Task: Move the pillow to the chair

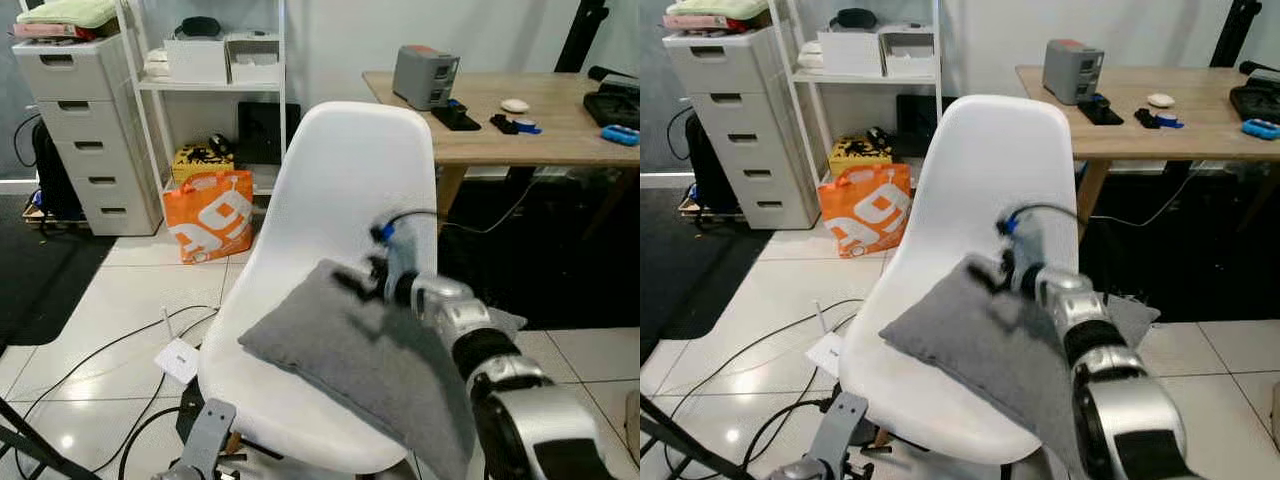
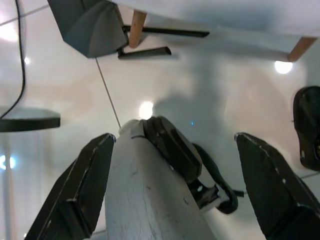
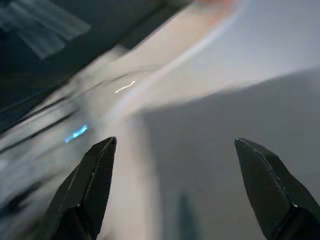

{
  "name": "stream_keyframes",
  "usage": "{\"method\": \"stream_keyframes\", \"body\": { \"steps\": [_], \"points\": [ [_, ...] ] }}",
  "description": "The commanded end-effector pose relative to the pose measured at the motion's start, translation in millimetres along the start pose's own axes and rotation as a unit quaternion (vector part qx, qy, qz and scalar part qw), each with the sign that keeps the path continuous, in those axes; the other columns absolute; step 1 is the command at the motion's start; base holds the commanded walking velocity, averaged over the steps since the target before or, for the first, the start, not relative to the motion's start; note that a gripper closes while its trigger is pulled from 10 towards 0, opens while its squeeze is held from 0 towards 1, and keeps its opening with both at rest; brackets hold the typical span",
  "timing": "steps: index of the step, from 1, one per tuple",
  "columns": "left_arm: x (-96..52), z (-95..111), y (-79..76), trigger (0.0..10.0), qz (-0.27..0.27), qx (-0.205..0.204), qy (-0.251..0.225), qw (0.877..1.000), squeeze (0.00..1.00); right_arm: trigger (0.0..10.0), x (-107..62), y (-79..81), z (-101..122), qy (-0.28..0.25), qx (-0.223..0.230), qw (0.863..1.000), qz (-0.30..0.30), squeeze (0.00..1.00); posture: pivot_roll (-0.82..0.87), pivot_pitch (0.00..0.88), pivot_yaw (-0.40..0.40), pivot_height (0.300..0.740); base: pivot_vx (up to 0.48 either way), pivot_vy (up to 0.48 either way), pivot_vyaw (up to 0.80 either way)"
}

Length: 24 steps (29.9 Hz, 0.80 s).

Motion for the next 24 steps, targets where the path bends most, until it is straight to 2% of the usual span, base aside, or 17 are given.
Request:
{"method": "stream_keyframes", "body": {
  "steps": [1, 4, 5, 6, 7, 8, 10, 11, 12, 13, 15, 18, 21, 23, 24],
  "points": [
    [0.0, -6, -2.4, 10.0, -0.002, 0.005, 0.009, 1.000, 0.00, 10.0, -8.3, 11.4, 1, 0.010, -0.012, 0.998, 0.064, 0.00, -0.18, 0.021, -0.044, 0.556, 0.000, 0.000, 0.00],
    [-0.1, -7, -1.6, 10.0, -0.002, 0.006, 0.010, 1.000, 0.00, 10.0, -19.2, 22.3, -13, 0.043, -0.017, 0.992, 0.119, 0.00, -0.19, 0.022, -0.045, 0.556, 0.000, 0.000, 0.00],
    [-0.3, -7, -0.7, 10.0, -0.002, 0.006, 0.010, 1.000, 0.00, 10.0, -25.2, 24.5, -25, 0.074, -0.027, 0.988, 0.133, 0.00, -0.19, 0.023, -0.044, 0.556, 0.000, 0.000, 0.00],
    [-0.3, -7, -0.7, 10.0, -0.002, 0.006, 0.010, 1.000, 0.00, 10.0, -25.2, 24.5, -25, 0.074, -0.027, 0.988, 0.133, 0.00, -0.19, 0.023, -0.044, 0.556, 0.000, 0.000, 0.00],
    [-0.8, -8, 2.4, 10.0, -0.001, 0.006, 0.010, 1.000, 0.00, 10.0, -31.8, 22.7, -38, 0.109, -0.030, 0.984, 0.135, 0.00, -0.19, 0.024, -0.046, 0.556, 0.000, 0.000, 0.00],
    [-1.3, -8, 5.2, 10.0, 0.000, 0.006, 0.010, 1.000, 0.00, 10.0, -36.7, 19.7, -47, 0.135, -0.028, 0.982, 0.131, 0.00, -0.19, 0.024, -0.046, 0.556, 0.000, 0.000, 0.00],
    [-1.3, -8, 5.2, 10.0, 0.000, 0.006, 0.010, 1.000, 0.00, 10.0, -36.7, 19.7, -47, 0.135, -0.028, 0.982, 0.131, 0.00, -0.19, 0.024, -0.046, 0.556, 0.000, 0.000, 0.00],
    [-2.2, -10, 10.1, 10.0, 0.002, 0.006, 0.011, 1.000, 0.00, 10.0, -49.2, 3.4, -64, 0.192, -0.024, 0.977, 0.085, 0.00, -0.19, 0.025, -0.045, 0.556, 0.000, 0.000, 0.00],
    [-2.4, -11, 11.1, 10.0, 0.003, 0.006, 0.012, 1.000, 0.00, 10.0, -55.7, -2.1, -71, 0.215, -0.020, 0.974, 0.069, 0.00, -0.19, 0.025, -0.045, 0.556, 0.000, 0.000, 0.00],
    [-2.4, -11, 11.1, 10.0, 0.003, 0.006, 0.012, 1.000, 0.00, 10.0, -55.7, -2.1, -71, 0.215, -0.020, 0.974, 0.069, 0.00, -0.19, 0.025, -0.045, 0.556, 0.000, 0.000, 0.00],
    [-2.3, -12, 9.8, 10.0, 0.002, 0.006, 0.013, 1.000, 0.00, 10.0, -66.9, -7.7, -83, 0.252, -0.004, 0.967, 0.050, 0.00, -0.19, 0.028, -0.045, 0.556, 0.000, 0.000, 0.00],
    [-1.7, -12, 5.7, 10.0, 0.001, 0.007, 0.013, 1.000, 0.00, 10.0, -72.1, -5.9, -89, 0.267, 0.008, 0.962, 0.052, 0.00, -0.19, 0.028, -0.045, 0.556, 0.000, 0.000, 0.00],
    [-0.4, -12, -2.8, 10.0, -0.003, 0.007, 0.013, 1.000, 0.00, 10.0, -84.9, -0.8, -104, 0.312, -0.008, 0.948, 0.068, 0.00, -0.19, 0.031, -0.043, 0.556, 0.000, 0.000, 0.00],
    [-0.4, -12, -2.8, 10.0, -0.003, 0.007, 0.013, 1.000, 0.00, 10.0, -84.9, -0.8, -104, 0.312, -0.008, 0.948, 0.068, 0.00, -0.19, 0.031, -0.043, 0.556, 0.000, 0.000, 0.00],
    [-0.3, -12, -3.6, 10.0, -0.003, 0.008, 0.013, 1.000, 0.00, 10.0, -88.6, -2.9, -110, 0.328, -0.015, 0.943, 0.061, 0.00, -0.19, 0.031, -0.043, 0.556, 0.000, 0.000, 0.00]
  ]
}}
Point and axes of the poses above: a point about 5 cm out from each wrist's last joint towards the gripper, its own x axis pointing out of the wrist towards the gripper, its own z axis along the axis of the wrist's last joint, y = z × x, the point moved 6 cm from there along x, pointing out of the wrist towards the gripper, and after that the axes turned 14 degrees about -x, right-handed, at the moved point
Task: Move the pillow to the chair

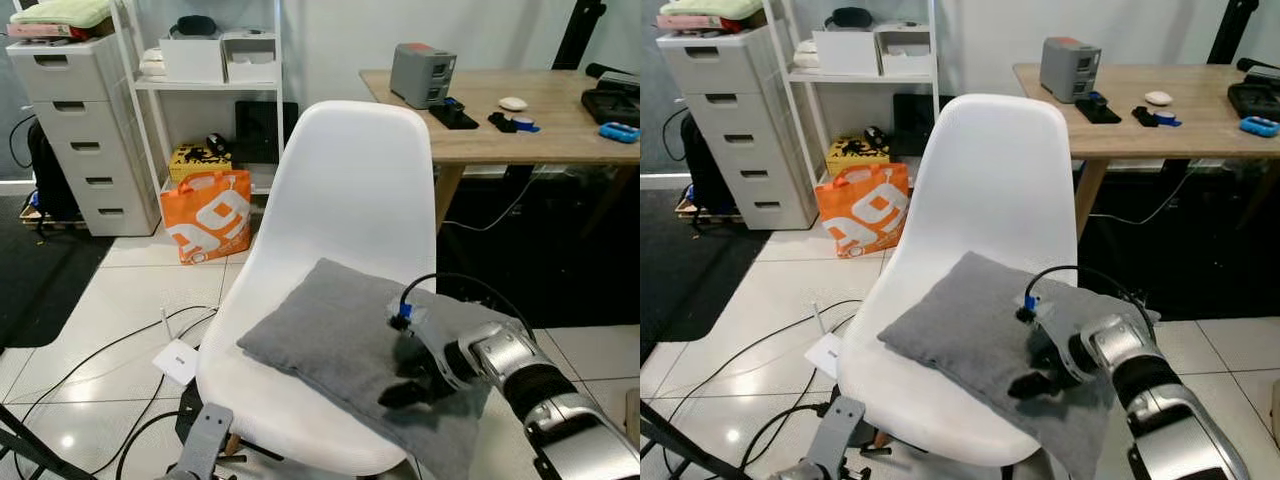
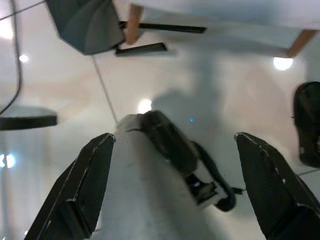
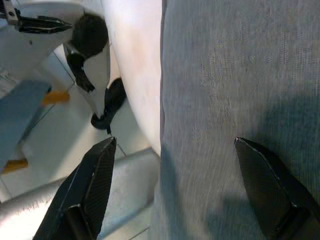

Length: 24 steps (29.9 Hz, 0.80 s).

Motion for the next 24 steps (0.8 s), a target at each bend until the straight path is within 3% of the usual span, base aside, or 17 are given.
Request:
{"method": "stream_keyframes", "body": {
  "steps": [1, 2, 5, 7, 8, 9, 10, 12, 13, 15, 16, 17, 18, 24],
  "points": [
    [-0.3, -5, 1.7, 10.0, 0.004, 0.006, 0.009, 1.000, 0.00, 10.0, 0.8, -0.1, -18, 0.041, 0.003, 0.999, -0.008, 0.00, -0.19, 0.031, -0.043, 0.556, 0.000, 0.000, 0.00],
    [-0.3, -5, 1.7, 10.0, 0.004, 0.006, 0.009, 1.000, 0.00, 10.0, 0.8, -0.1, -18, 0.041, 0.003, 0.999, -0.008, 0.00, -0.19, 0.031, -0.043, 0.556, 0.000, 0.000, 0.00],
    [-0.6, -5, 3.8, 10.0, 0.005, 0.006, 0.009, 1.000, 0.00, 10.0, -11.4, -30.2, -55, 0.141, -0.018, 0.982, -0.126, 0.00, -0.19, 0.033, -0.041, 0.556, 0.000, 0.000, 0.00],
    [-0.6, -5, 3.8, 10.0, 0.005, 0.006, 0.009, 1.000, 0.00, 10.0, -11.4, -30.2, -55, 0.141, -0.018, 0.982, -0.126, 0.00, -0.19, 0.033, -0.041, 0.556, 0.000, 0.000, 0.00],
    [-0.8, -5, 5.3, 10.0, 0.005, 0.006, 0.009, 1.000, 0.00, 10.0, -16.9, -38.1, -64, 0.164, -0.025, 0.973, -0.157, 0.00, -0.19, 0.033, -0.041, 0.556, 0.000, 0.000, 0.00],
    [-0.8, -5, 5.3, 10.0, 0.005, 0.006, 0.009, 1.000, 0.00, 10.0, -16.9, -38.1, -64, 0.164, -0.025, 0.973, -0.157, 0.00, -0.19, 0.033, -0.041, 0.556, 0.000, 0.000, 0.00],
    [-1.3, -6, 7.9, 10.0, 0.006, 0.006, 0.010, 1.000, 0.00, 10.0, -28.4, -51.0, -71, 0.185, -0.030, 0.960, -0.208, 0.00, -0.19, 0.024, -0.042, 0.556, 0.000, 0.000, 0.00],
    [-1.3, -6, 7.9, 10.0, 0.006, 0.006, 0.010, 1.000, 0.00, 10.0, -28.4, -51.0, -71, 0.185, -0.030, 0.960, -0.208, 0.00, -0.19, 0.024, -0.042, 0.556, 0.000, 0.000, 0.00],
    [-2.3, -9, 12.5, 10.0, 0.008, 0.006, 0.012, 1.000, 0.00, 10.0, -42.4, -63.7, -77, 0.202, -0.037, 0.944, -0.258, 0.00, -0.19, 0.016, -0.044, 0.556, 0.000, 0.000, 0.00],
    [-2.3, -9, 12.5, 10.0, 0.008, 0.006, 0.012, 1.000, 0.00, 10.0, -42.4, -63.7, -77, 0.202, -0.037, 0.944, -0.258, 0.00, -0.19, 0.016, -0.044, 0.556, 0.000, 0.000, 0.00],
    [-3.4, -12, 17.2, 10.0, 0.011, 0.006, 0.015, 1.000, 0.00, 10.0, -55.8, -76.9, -73, 0.196, -0.041, 0.929, -0.310, 0.00, -0.19, 0.014, -0.044, 0.556, 0.000, 0.000, 0.00],
    [-3.4, -12, 17.2, 10.0, 0.011, 0.006, 0.015, 1.000, 0.00, 10.0, -55.8, -76.9, -73, 0.196, -0.041, 0.929, -0.310, 0.00, -0.19, 0.014, -0.044, 0.556, 0.000, 0.000, 0.00],
    [-4.2, -15, 19.8, 10.0, 0.013, 0.007, 0.017, 1.000, 0.00, 10.0, -64.8, -89.7, -55, 0.151, -0.037, 0.919, -0.363, 0.00, -0.19, 0.000, -0.043, 0.556, 0.000, 0.000, 0.00],
    [-2.8, -14, 12.5, 10.0, 0.010, 0.010, 0.017, 1.000, 0.00, 10.0, -74.0, -105.2, -17, 0.070, -0.039, 0.898, -0.434, 0.00, -0.18, 0.000, -0.042, 0.556, 0.000, 0.000, 0.00]
  ]
}}
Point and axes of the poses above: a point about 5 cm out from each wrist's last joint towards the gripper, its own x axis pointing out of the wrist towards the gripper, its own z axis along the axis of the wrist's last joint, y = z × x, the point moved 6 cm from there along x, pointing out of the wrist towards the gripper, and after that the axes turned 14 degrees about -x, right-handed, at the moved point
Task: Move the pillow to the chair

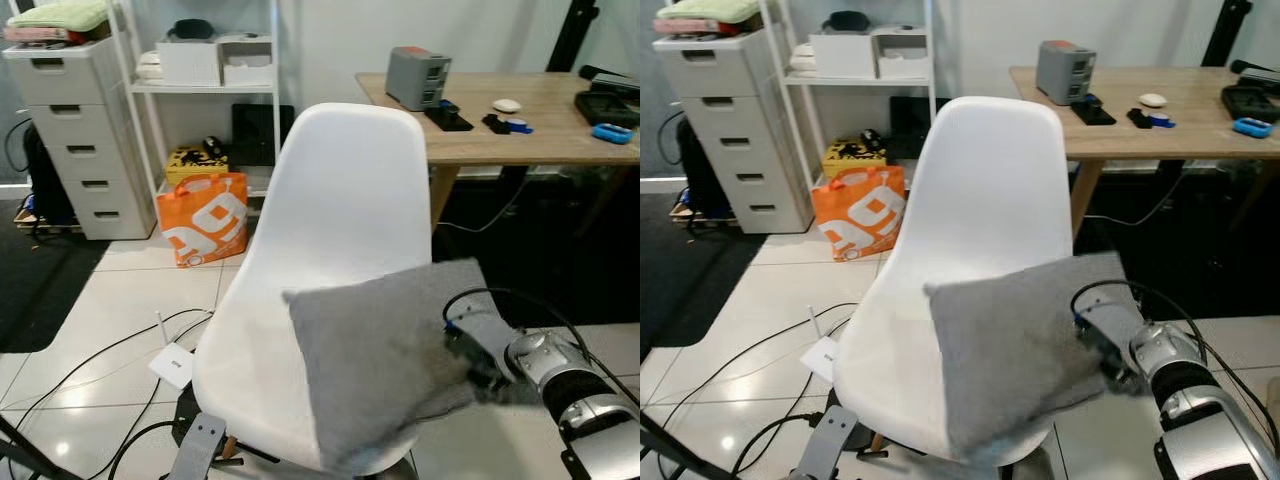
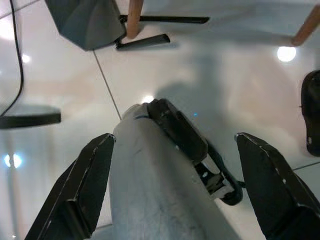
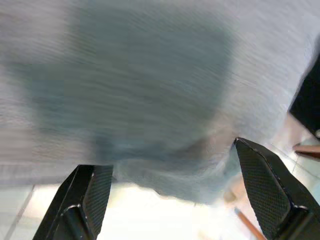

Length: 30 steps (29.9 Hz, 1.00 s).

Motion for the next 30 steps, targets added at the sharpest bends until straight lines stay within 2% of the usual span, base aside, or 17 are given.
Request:
{"method": "stream_keyframes", "body": {
  "steps": [1, 6, 10, 13, 15, 16, 18, 19, 20, 25, 27, 30],
  "points": [
    [0.7, -2, -4.9, 10.0, -0.004, 0.008, 0.005, 1.000, 0.00, 10.0, -2.9, -14.2, 24, -0.041, 0.011, 0.998, -0.036, 0.00, -0.18, 0.000, -0.042, 0.556, 0.000, 0.000, 0.00],
    [2.4, 1, -17.2, 10.0, -0.009, 0.008, 0.002, 1.000, 0.00, 10.0, -2.8, -23.4, 18, -0.022, 0.038, 0.996, -0.076, 0.00, -0.18, 0.005, -0.043, 0.556, 0.000, 0.000, 0.00],
    [2.5, 1, -18.6, 10.0, -0.010, 0.008, 0.002, 1.000, 0.00, 10.0, -3.1, -25.6, 16, -0.017, 0.046, 0.995, -0.084, 0.00, -0.18, 0.004, -0.043, 0.556, 0.000, 0.000, 0.00],
    [1.7, -2, -13.6, 10.0, -0.009, 0.007, 0.002, 1.000, 0.00, 10.0, -1.8, -24.4, 22, -0.031, 0.072, 0.993, -0.089, 0.00, -0.18, 0.005, -0.043, 0.556, 0.000, 0.000, 0.00],
    [0.3, -5, -5.7, 10.0, -0.007, 0.008, 0.002, 1.000, 0.00, 10.0, 1.6, -12.2, 43, -0.079, 0.126, 0.987, -0.063, 0.00, -0.17, 0.010, -0.041, 0.556, 0.000, 0.000, 0.00],
    [0.3, -5, -5.7, 10.0, -0.007, 0.008, 0.002, 1.000, 0.00, 10.0, 1.6, -12.2, 43, -0.079, 0.126, 0.987, -0.063, 0.00, -0.17, 0.010, -0.041, 0.556, 0.000, 0.000, 0.00],
    [-0.3, -5, -2.1, 10.0, -0.005, 0.009, 0.002, 1.000, 0.00, 10.0, 3.7, 2.3, 65, -0.121, 0.184, 0.975, -0.023, 0.00, -0.17, 0.010, -0.041, 0.556, 0.000, 0.000, 0.00],
    [-0.3, -5, -2.1, 10.0, -0.005, 0.009, 0.002, 1.000, 0.00, 10.0, 3.7, 2.3, 65, -0.121, 0.184, 0.975, -0.023, 0.00, -0.17, 0.010, -0.041, 0.556, 0.000, 0.000, 0.00],
    [-0.4, -4, -0.9, 10.0, -0.004, 0.010, 0.001, 1.000, 0.00, 10.0, 4.8, 11.5, 75, -0.137, 0.223, 0.965, 0.001, 0.00, -0.17, 0.012, -0.040, 0.556, 0.000, 0.000, 0.00],
    [-0.5, -4, -0.3, 10.0, -0.003, 0.010, 0.001, 1.000, 0.00, 10.0, 5.7, 16.5, 80, -0.137, 0.246, 0.959, 0.014, 0.00, -0.16, 0.011, -0.041, 0.556, 0.000, 0.000, 0.00],
    [-0.4, -3, 0.2, 10.0, -0.003, 0.011, 0.000, 1.000, 0.00, 10.0, 6.3, 26.8, 84, -0.133, 0.265, 0.954, 0.049, 0.00, -0.16, 0.016, -0.038, 0.556, 0.000, 0.000, 0.00],
    [-0.3, -1, 0.5, 10.0, -0.003, 0.011, -0.001, 1.000, 0.00, 10.0, 5.5, 35.5, 89, -0.136, 0.259, 0.953, 0.081, 0.00, -0.17, 0.023, -0.036, 0.556, 0.000, 0.000, 0.00]
  ]
}}
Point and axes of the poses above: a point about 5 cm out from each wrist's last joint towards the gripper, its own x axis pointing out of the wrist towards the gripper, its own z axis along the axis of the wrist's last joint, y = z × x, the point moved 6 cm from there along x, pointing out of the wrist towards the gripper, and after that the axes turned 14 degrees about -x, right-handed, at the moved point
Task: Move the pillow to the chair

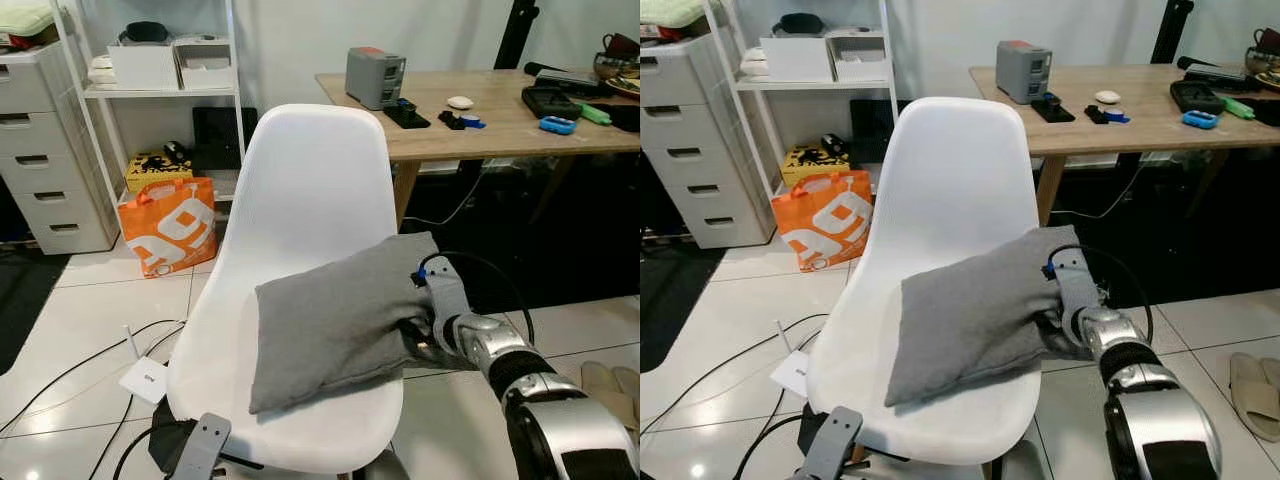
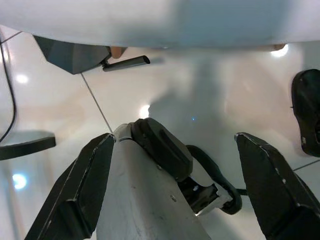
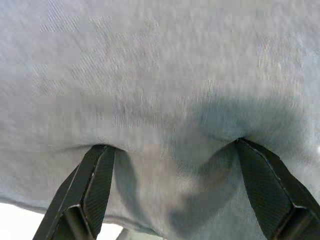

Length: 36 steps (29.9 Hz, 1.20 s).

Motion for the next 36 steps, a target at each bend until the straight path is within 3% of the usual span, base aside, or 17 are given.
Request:
{"method": "stream_keyframes", "body": {
  "steps": [1, 3, 6, 7, 9, 11, 13, 20, 23, 27, 31, 36],
  "points": [
    [-0.6, -1, 4.9, 10.0, 0.004, 0.008, 0.005, 1.000, 0.00, 10.0, 1.1, 7.3, 8, -0.011, 0.011, 1.000, 0.018, 0.00, -0.17, 0.023, -0.036, 0.556, 0.000, 0.000, 0.00],
    [-0.5, 0, 4.7, 10.0, 0.004, 0.008, 0.005, 1.000, 0.00, 10.0, 0.9, 7.0, 10, -0.014, 0.013, 1.000, 0.019, 0.00, -0.17, 0.023, -0.036, 0.556, 0.000, 0.000, 0.00],
    [0.2, 7, 3.7, 10.0, 0.003, 0.009, 0.000, 1.000, 0.00, 10.0, -3.7, 3.8, 38, -0.081, 0.039, 0.995, 0.031, 0.00, -0.16, 0.029, -0.039, 0.556, 0.000, 0.000, 0.00],
    [0.2, 7, 3.7, 10.0, 0.003, 0.009, 0.000, 1.000, 0.00, 10.0, -3.7, 3.8, 38, -0.081, 0.039, 0.995, 0.031, 0.00, -0.16, 0.029, -0.039, 0.556, 0.000, 0.000, 0.00],
    [0.4, 12, 4.1, 10.0, 0.002, 0.010, -0.004, 1.000, 0.00, 10.0, -15.3, 6.4, 81, -0.183, 0.076, 0.977, 0.075, 0.00, -0.16, 0.032, -0.041, 0.556, 0.000, 0.000, 0.00],
    [0.0, 14, 6.9, 10.0, 0.002, 0.010, -0.007, 1.000, 0.00, 10.0, -27.8, 6.7, 109, -0.256, 0.105, 0.955, 0.107, 0.00, -0.17, 0.035, -0.040, 0.556, 0.000, 0.000, 0.00],
    [-1.2, 12, 12.3, 10.0, 0.004, 0.010, -0.007, 1.000, 0.00, 10.0, -35.7, 6.4, 122, -0.294, 0.124, 0.939, 0.126, 0.00, -0.17, 0.028, -0.042, 0.560, 0.000, 0.000, 0.00],
    [-5.0, 2, 26.8, 10.0, 0.013, 0.010, -0.003, 1.000, 0.00, 10.0, -35.6, 8.5, 120, -0.298, 0.130, 0.936, 0.133, 0.00, -0.17, 0.009, -0.045, 0.574, 0.000, 0.000, 0.00],
    [-13.7, -14, 55.9, 10.0, 0.040, 0.003, 0.001, 0.999, 0.00, 10.0, -28.5, 8.1, 107, -0.277, 0.135, 0.944, 0.115, 0.00, -0.17, 0.000, -0.047, 0.587, 0.000, 0.000, 0.00],
    [-16.8, -19, 65.2, 10.0, 0.054, 0.000, 0.002, 0.999, 0.00, 10.0, -26.1, 4.5, 100, -0.271, 0.143, 0.946, 0.101, 0.00, -0.16, 0.000, -0.047, 0.596, 0.000, 0.000, 0.00],
    [-16.8, -27, 63.4, 10.0, 0.063, 0.003, 0.009, 0.998, 0.00, 10.0, -24.1, 3.2, 92, -0.265, 0.148, 0.948, 0.095, 0.00, -0.17, 0.000, -0.047, 0.605, -0.232, 0.000, 0.00],
    [-11.2, -27, 43.2, 10.0, 0.056, 0.005, 0.007, 0.998, 0.00, 10.0, -22.1, 2.3, 83, -0.257, 0.152, 0.950, 0.091, 0.00, -0.17, 0.000, -0.046, 0.623, -0.306, 0.000, 0.00]
  ]
}}
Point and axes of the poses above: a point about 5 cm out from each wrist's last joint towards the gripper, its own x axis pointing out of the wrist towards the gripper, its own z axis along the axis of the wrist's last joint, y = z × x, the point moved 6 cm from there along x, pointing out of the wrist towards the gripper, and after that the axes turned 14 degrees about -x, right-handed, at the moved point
